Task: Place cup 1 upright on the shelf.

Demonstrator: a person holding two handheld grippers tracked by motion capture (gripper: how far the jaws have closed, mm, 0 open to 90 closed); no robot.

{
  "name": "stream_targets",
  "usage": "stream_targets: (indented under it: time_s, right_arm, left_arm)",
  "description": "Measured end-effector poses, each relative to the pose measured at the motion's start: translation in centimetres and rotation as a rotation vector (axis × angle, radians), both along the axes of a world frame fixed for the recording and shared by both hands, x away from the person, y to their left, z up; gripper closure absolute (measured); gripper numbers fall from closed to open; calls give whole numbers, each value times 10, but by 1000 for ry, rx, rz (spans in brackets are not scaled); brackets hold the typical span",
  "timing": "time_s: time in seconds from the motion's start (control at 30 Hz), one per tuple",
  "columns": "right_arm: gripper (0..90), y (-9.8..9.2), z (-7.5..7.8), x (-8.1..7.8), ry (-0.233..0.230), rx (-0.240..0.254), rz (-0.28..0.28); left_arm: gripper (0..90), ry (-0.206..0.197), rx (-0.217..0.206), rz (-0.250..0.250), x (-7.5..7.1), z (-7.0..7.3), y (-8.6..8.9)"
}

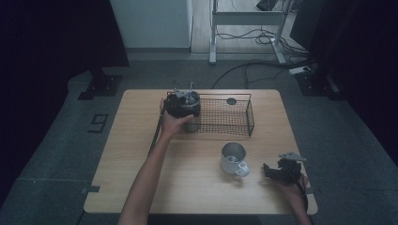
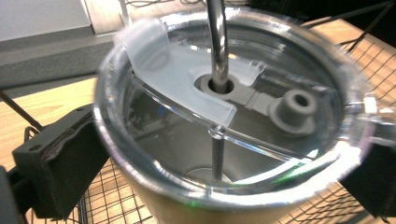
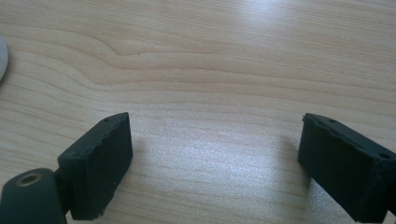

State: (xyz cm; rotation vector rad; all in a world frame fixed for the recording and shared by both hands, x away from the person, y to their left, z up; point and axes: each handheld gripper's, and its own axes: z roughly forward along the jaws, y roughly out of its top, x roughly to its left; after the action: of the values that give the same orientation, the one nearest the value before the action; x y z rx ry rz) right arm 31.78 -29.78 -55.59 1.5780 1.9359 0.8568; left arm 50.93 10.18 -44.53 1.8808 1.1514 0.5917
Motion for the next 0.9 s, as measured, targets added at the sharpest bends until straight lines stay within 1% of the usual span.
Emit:
stream_targets:
  time_s: [0.03, 0.13, 0.17, 0.2, 0.4, 0.43, 0.53, 0.57, 0.6, 0.63, 0.77, 0.83, 0.9]
  right_arm:
    - [99, 0, 0, 0, 0, 0, 0]
    - [99, 0, 0, 0, -1, 2, -1]
    - [99, 0, 0, 0, -1, 2, -1]
    - [99, 0, 0, 0, -1, 2, -1]
    - [99, 0, 0, 0, -1, 2, -1]
    - [99, 0, 0, 0, -1, 2, -1]
    - [99, 0, 0, 0, -1, 2, -1]
    - [99, 0, 0, 0, -1, 2, -1]
    - [99, 0, 0, 0, -1, 2, -1]
    - [99, 0, 0, 0, -1, 2, -1]
    - [100, 0, 0, 0, -1, 2, -1]
    - [100, 0, 0, 0, -1, 2, -1]
    - [100, 0, 0, 0, -1, 2, -2]
  left_arm:
    - [0, 0, 0, 0, 0, 0, 0]
    - [0, -15, -30, -26, -7, 9, 6]
    - [0, -15, -30, -26, -7, 9, 6]
    - [0, -22, -41, -41, -12, 12, 10]
    - [0, -48, -40, -63, -34, 24, 25]
    - [0, -48, -40, -63, -34, 24, 25]
    - [0, -60, -30, -69, -46, 29, 32]
    - [0, -65, -33, -77, -50, 30, 34]
    - [1, -72, -34, -87, -57, 32, 38]
    - [2, -72, -34, -87, -57, 32, 38]
    - [3, -76, -35, -106, -72, 36, 43]
    - [5, -77, -37, -108, -77, 36, 43]
    - [7, -77, -38, -110, -79, 36, 44]
